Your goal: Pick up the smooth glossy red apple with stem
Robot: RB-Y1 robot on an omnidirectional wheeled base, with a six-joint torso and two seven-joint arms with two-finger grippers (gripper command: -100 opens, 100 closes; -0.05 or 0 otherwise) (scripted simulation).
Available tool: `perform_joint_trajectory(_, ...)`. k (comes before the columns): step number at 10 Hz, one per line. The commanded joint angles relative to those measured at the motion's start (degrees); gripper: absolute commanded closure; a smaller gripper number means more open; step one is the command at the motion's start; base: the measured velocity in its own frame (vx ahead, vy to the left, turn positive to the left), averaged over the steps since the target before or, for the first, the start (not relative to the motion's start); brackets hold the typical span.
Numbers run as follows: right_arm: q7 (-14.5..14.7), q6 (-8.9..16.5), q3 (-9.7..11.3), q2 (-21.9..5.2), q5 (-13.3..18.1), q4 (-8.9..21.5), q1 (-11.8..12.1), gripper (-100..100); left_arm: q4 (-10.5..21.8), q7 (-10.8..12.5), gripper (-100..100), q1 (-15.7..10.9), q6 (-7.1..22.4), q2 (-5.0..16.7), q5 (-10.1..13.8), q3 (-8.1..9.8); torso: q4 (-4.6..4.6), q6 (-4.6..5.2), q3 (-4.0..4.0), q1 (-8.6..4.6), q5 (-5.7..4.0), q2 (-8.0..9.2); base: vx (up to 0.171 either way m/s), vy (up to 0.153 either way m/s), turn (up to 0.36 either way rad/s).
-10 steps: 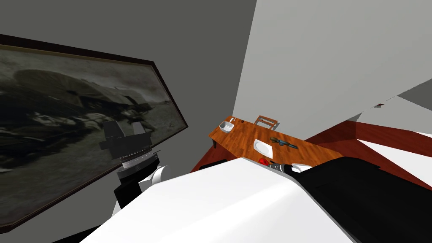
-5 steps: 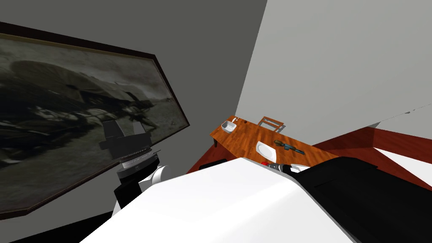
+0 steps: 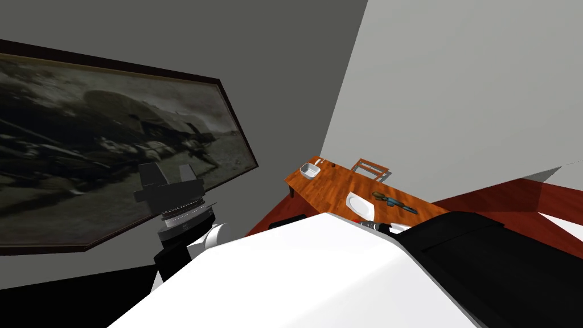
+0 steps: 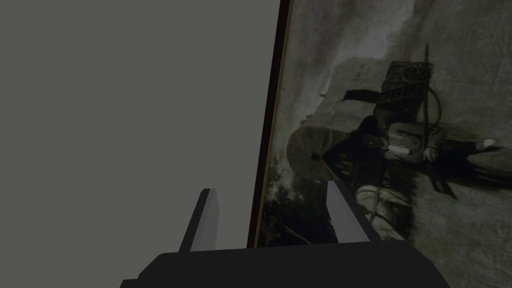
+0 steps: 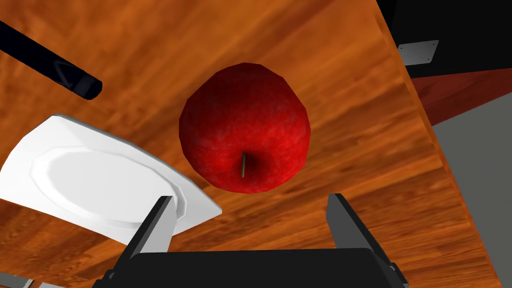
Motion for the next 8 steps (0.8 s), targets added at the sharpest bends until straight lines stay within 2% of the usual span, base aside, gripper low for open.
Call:
perform_joint_trajectory(1,0.53,1.73,0.3,-0.17,-1.77,-1.8,0.46,-100,0.0,0.0,0,0.0,0.0,0.0,0.0,0.0,0.0,0.0,0.0,0.0,0.0,0.0,-0.047,-0.033,0.11)
perform_joint_trajectory(2,1.59,3.92,0.78,-0.5,-4.03,-3.93,1.65,-100,0.0,0.0,0,0.01,0.0,0.0,0.0,0.01,0.0,0.06,0.01,-0.02,-0.01,0.01,-0.067,-0.035,0.173)
perform_joint_trajectory(3,1.59,4.65,0.78,-0.5,-4.94,-5.0,1.65,-100,0.0,0.0,0,0.0,0.0,0.0,0.0,0.0,0.01,0.03,0.04,-0.04,-0.01,0.07,-0.064,-0.041,0.093)
perform_joint_trajectory(4,2.65,6.43,1.25,-0.82,-7.02,-6.6,2.85,-100,0.0,0.0,0,0.01,0.0,0.0,0.0,0.01,0.02,0.06,0.05,-0.06,-0.02,0.08,-0.071,-0.058,0.179)
perform_joint_trajectory(5,2.65,7.57,1.25,-0.82,-8.11,-8.19,2.85,-100,0.0,0.0,0,0.0,0.0,0.0,0.0,0.0,0.02,0.03,0.06,-0.12,-0.02,0.11,-0.06,-0.052,0.108)
perform_joint_trajectory(6,3.72,9.91,1.73,-1.14,-10.18,-10.73,4.04,-100,0.0,0.0,0,0.01,0.0,0.0,0.0,0.01,0.02,0.06,0.05,-0.11,-0.03,0.07,-0.078,-0.043,0.188)
perform_joint_trajectory(7,3.72,10.49,1.73,-1.14,-11.28,-11.39,4.04,-100,0.0,0.0,0,0.0,0.0,0.0,0.0,0.0,0.02,0.03,0.06,-0.09,-0.02,0.11,-0.069,-0.038,0.106)
perform_joint_trajectory(8,4.78,12.65,2.2,-1.47,-13.29,-13.55,5.23,-100,0.0,0.0,0,0.01,0.0,0.0,0.0,0.01,0.02,0.07,0.06,-0.07,-0.02,0.09,-0.089,-0.046,0.161)
